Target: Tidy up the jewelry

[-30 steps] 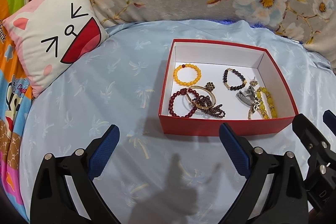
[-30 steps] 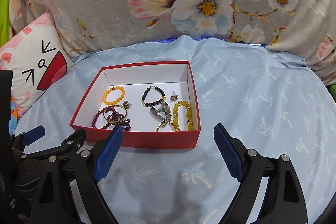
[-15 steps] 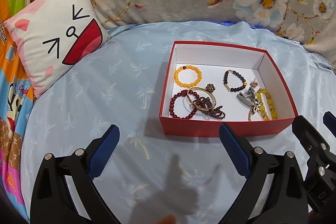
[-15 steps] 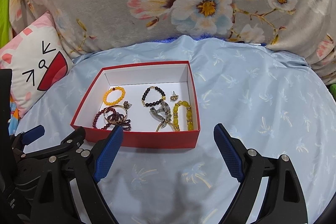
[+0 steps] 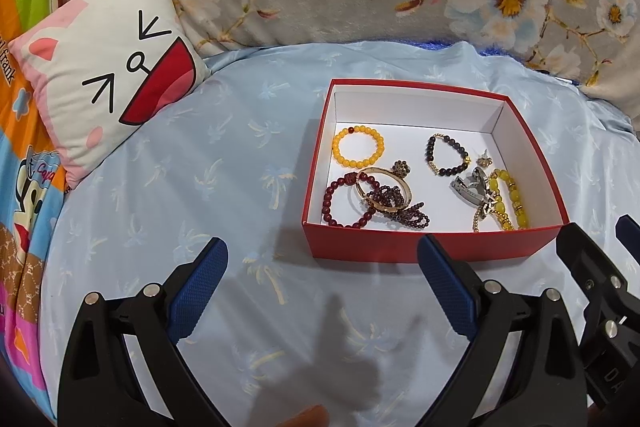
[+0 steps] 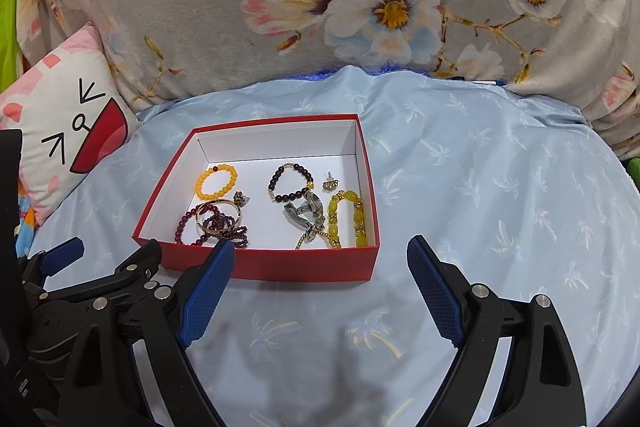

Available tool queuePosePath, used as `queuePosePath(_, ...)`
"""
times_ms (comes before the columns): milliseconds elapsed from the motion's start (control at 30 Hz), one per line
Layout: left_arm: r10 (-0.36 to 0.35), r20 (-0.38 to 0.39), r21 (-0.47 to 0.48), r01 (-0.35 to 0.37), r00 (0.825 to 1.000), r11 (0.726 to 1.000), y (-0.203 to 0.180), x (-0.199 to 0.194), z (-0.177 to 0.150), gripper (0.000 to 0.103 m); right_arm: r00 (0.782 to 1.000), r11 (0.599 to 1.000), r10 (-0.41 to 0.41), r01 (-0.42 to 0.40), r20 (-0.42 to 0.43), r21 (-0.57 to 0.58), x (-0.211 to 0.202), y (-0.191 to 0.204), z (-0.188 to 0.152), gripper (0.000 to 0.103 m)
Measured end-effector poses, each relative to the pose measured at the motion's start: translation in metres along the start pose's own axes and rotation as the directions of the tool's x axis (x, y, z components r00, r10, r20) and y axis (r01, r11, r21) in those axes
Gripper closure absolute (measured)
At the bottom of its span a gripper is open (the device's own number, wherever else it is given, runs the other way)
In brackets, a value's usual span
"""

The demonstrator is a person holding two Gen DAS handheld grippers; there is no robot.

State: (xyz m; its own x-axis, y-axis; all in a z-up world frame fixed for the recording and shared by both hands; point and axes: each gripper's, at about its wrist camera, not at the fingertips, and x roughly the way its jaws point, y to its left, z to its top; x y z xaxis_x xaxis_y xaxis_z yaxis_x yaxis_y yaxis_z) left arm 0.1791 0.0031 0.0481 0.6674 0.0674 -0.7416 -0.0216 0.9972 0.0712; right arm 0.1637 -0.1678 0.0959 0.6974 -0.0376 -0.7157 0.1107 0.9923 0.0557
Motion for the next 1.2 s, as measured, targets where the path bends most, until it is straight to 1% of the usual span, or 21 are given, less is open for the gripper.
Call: queuePosePath(1200, 0.001, -0.011, 0.004, -0.001, 1.0, 1.0, -0.0031, -0.0019, -0.0036, 0.012, 1.0, 1.0, 0.002, -0.002, -0.001, 0.003, -0.0004, -0.0036, -0.0025, 0.019)
